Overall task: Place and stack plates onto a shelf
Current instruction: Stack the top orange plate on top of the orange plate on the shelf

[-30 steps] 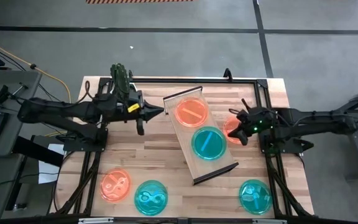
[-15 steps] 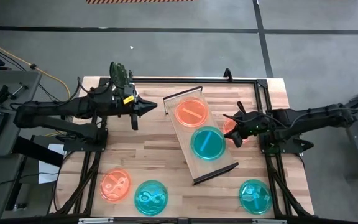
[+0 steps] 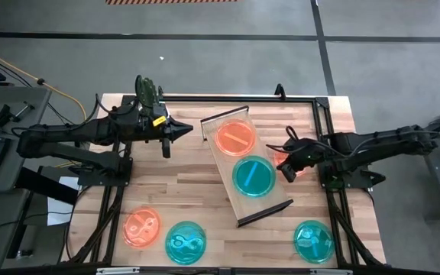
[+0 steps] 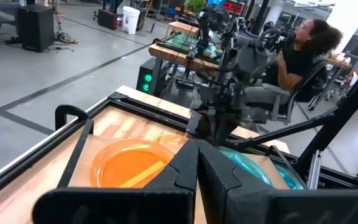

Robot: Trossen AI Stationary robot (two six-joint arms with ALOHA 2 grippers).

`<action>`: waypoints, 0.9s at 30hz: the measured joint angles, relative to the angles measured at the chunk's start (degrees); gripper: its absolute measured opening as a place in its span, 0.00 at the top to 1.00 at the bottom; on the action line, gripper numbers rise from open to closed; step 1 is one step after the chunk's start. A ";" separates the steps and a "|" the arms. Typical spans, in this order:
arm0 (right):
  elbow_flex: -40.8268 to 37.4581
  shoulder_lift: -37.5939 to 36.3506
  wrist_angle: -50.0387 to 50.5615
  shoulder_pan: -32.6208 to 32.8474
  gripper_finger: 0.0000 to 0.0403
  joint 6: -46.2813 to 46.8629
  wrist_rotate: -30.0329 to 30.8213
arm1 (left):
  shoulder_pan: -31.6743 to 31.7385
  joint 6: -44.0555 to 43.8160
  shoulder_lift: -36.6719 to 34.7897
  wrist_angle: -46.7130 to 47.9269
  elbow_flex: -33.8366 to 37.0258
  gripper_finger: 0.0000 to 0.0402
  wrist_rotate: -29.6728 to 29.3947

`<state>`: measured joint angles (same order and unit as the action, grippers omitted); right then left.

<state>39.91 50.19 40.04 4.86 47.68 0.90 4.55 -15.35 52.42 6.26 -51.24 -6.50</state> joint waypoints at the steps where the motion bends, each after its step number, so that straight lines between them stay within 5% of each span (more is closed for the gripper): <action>1: 0.98 0.00 4.18 -0.41 1.00 -0.24 1.28 | -0.01 -0.01 0.00 -0.18 0.00 1.00 0.00; 5: 6.91 -0.07 21.45 -3.67 1.00 -0.07 11.76 | 0.00 -0.78 0.00 -0.27 -0.01 1.00 0.00; 9: 9.97 -0.11 26.12 -7.68 1.00 -0.47 16.92 | -0.01 -0.59 0.00 -0.29 -0.01 1.00 -0.02; 19: -1.63 -0.35 22.96 -19.78 0.99 -1.19 11.95 | -0.01 -0.92 0.00 -0.33 -0.02 1.00 -0.59; 27: -10.66 -0.76 9.99 -27.47 0.77 3.77 10.86 | -0.01 -1.07 0.00 -0.46 -0.04 1.00 -0.74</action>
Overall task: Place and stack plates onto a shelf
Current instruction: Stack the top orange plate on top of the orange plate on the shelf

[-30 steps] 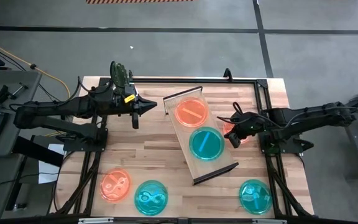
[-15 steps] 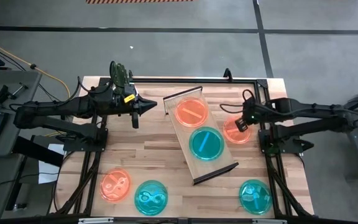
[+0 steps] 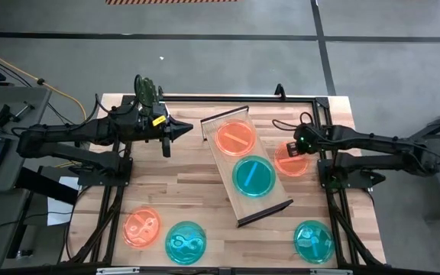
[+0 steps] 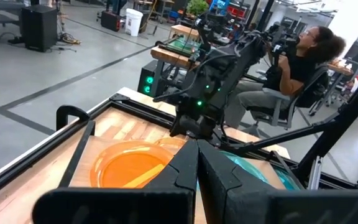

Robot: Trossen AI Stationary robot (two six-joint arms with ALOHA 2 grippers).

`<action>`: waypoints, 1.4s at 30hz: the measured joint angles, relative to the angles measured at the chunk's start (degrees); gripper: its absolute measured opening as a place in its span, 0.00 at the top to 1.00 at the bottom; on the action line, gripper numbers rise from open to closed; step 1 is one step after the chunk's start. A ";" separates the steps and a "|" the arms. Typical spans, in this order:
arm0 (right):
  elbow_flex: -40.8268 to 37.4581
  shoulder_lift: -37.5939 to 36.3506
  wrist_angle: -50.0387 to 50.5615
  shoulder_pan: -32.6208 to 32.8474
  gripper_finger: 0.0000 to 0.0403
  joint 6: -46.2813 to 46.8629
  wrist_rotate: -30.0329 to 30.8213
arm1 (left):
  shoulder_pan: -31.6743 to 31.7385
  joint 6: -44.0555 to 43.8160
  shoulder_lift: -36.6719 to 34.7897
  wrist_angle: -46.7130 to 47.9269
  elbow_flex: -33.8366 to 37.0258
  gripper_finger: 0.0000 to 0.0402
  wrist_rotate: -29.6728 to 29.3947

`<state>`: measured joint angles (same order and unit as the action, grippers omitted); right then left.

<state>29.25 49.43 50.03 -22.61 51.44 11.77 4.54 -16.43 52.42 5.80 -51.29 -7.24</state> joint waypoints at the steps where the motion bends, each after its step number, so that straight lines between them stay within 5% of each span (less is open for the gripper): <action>1: -0.73 0.03 -1.07 -0.71 0.73 0.16 0.62 | 0.00 -0.02 0.00 0.00 0.00 1.00 -0.33; 7: -5.28 0.11 -2.66 -4.17 0.60 6.56 5.20 | 0.00 -0.04 0.00 -0.04 0.00 1.00 -0.81; 23: -13.89 -0.15 -8.08 -4.09 0.60 6.37 2.19 | 0.00 -1.03 0.00 -0.02 -0.02 1.00 -0.91; 27: -13.99 -0.14 -11.13 -4.02 0.67 6.76 1.68 | 0.00 -1.06 0.00 -0.02 -0.02 1.00 -0.99; 33: -14.04 -0.11 -13.85 -4.02 0.96 8.52 0.75 | 0.00 -1.41 0.00 -0.02 -0.02 1.00 -1.01; 42: -14.13 -2.87 -21.98 -7.89 1.00 9.15 -4.44 | 0.00 -1.42 0.00 -0.02 -0.02 1.00 -1.01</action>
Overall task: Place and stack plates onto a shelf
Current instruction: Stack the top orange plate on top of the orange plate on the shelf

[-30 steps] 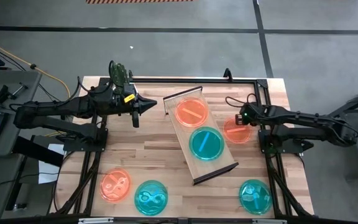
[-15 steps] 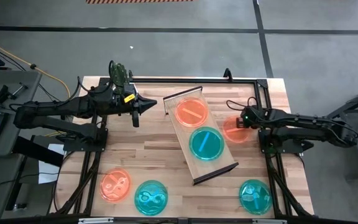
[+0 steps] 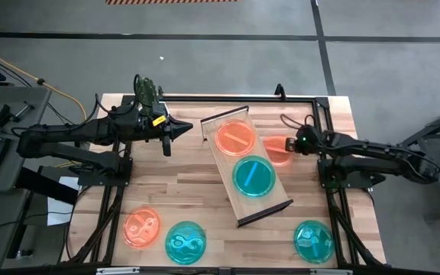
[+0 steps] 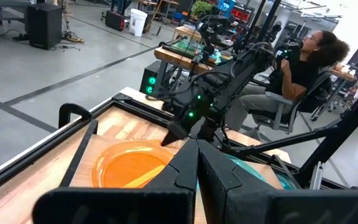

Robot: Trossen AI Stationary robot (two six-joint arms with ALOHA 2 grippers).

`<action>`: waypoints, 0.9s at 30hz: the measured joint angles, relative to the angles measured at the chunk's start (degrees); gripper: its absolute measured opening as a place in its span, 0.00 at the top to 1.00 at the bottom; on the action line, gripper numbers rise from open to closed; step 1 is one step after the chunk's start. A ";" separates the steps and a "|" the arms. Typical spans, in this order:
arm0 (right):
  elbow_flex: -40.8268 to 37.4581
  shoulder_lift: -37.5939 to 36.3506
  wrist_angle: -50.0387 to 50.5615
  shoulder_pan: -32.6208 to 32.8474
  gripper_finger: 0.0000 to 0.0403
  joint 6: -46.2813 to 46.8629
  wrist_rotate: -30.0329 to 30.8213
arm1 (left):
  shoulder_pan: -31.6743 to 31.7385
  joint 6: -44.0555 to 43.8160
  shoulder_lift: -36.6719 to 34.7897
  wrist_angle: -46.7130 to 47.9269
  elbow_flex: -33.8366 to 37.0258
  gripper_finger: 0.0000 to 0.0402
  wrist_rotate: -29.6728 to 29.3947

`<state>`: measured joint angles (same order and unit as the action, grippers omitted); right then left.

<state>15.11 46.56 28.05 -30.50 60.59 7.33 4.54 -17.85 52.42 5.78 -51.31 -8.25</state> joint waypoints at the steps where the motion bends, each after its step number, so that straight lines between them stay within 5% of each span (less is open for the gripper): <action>1: 0.00 -1.09 -0.20 -0.74 1.00 -0.02 -0.10 | 0.00 0.00 0.00 0.02 0.00 1.00 0.02; 19: 0.02 -26.14 2.28 -14.29 1.00 0.62 -1.37 | 0.00 0.00 0.00 0.02 0.00 1.00 0.02; 27: 0.13 -29.28 -15.13 -17.62 1.00 1.07 -0.38 | 0.00 -0.53 0.02 -0.91 0.00 1.00 -1.39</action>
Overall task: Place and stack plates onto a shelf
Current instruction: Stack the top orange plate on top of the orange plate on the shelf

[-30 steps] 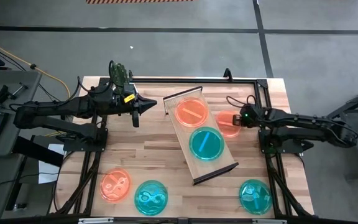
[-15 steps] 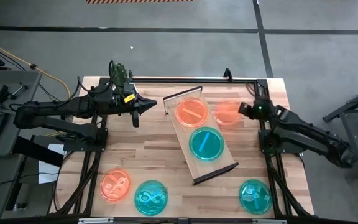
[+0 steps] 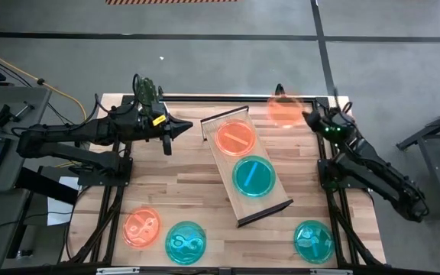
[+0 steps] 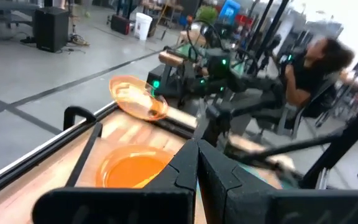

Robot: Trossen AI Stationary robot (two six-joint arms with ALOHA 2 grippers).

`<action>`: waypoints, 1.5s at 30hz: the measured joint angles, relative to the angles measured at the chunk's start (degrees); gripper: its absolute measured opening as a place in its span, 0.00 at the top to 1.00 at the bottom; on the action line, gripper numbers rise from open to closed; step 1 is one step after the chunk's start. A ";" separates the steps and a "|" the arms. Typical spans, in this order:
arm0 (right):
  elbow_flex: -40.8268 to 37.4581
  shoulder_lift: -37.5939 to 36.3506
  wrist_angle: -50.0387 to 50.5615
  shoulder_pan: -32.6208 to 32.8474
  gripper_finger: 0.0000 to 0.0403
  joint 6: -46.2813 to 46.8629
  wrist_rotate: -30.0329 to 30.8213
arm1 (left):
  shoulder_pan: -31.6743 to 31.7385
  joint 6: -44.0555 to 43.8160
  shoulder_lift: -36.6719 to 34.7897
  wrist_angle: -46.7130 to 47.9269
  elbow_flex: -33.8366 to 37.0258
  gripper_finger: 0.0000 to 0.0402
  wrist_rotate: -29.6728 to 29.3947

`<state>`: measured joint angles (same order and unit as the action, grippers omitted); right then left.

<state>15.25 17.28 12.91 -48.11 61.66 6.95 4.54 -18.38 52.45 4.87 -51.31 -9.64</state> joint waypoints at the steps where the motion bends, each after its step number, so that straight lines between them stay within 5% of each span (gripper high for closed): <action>1: 0.00 0.00 -2.62 -0.14 1.00 0.02 -0.23 | 0.00 -0.12 0.00 -1.10 0.00 1.00 -0.04; 10: 0.07 4.68 -14.64 4.16 1.00 1.50 -10.55 | 0.00 3.30 0.00 -7.43 -0.02 1.00 -0.74; 20: 7.99 16.41 -15.48 15.21 1.00 -4.19 -6.29 | 0.00 3.55 0.00 -9.07 -0.02 1.00 -2.57; 31: 17.72 25.34 -14.94 16.30 1.00 -11.74 -7.97 | 0.00 5.54 0.00 -9.07 -0.02 1.00 -2.76; 45: 18.49 28.94 -14.73 16.30 1.00 -12.21 -9.06 | 0.00 7.51 0.00 -9.12 -0.02 1.00 -2.76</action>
<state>33.74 46.21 -1.82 -31.81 49.45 -2.11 4.54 -10.87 52.45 -4.26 -51.33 -12.40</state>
